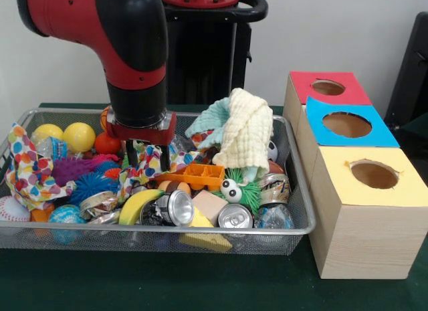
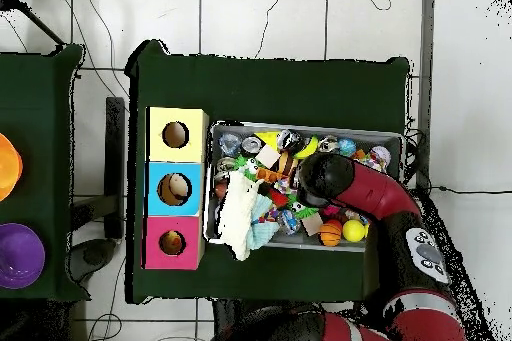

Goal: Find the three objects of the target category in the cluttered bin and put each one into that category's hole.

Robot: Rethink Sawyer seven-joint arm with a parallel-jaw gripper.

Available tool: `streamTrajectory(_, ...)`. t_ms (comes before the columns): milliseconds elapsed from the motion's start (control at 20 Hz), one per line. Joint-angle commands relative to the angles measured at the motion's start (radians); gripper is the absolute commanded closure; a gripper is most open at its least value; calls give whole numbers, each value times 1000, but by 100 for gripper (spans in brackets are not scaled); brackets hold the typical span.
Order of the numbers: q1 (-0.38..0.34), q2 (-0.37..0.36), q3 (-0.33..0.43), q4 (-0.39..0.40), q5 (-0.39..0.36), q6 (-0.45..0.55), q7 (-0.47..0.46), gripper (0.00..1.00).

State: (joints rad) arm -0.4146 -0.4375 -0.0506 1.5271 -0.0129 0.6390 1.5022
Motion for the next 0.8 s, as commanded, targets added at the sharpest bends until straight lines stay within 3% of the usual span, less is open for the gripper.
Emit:
streamTrajectory(50, 1, 85, 67, 0, 16, -79, 158, 0)
streamTrajectory(750, -11, 122, 78, -46, 17, -80, 140, 0)
streamTrajectory(800, -15, 121, 84, -42, 14, -94, 134, 100)
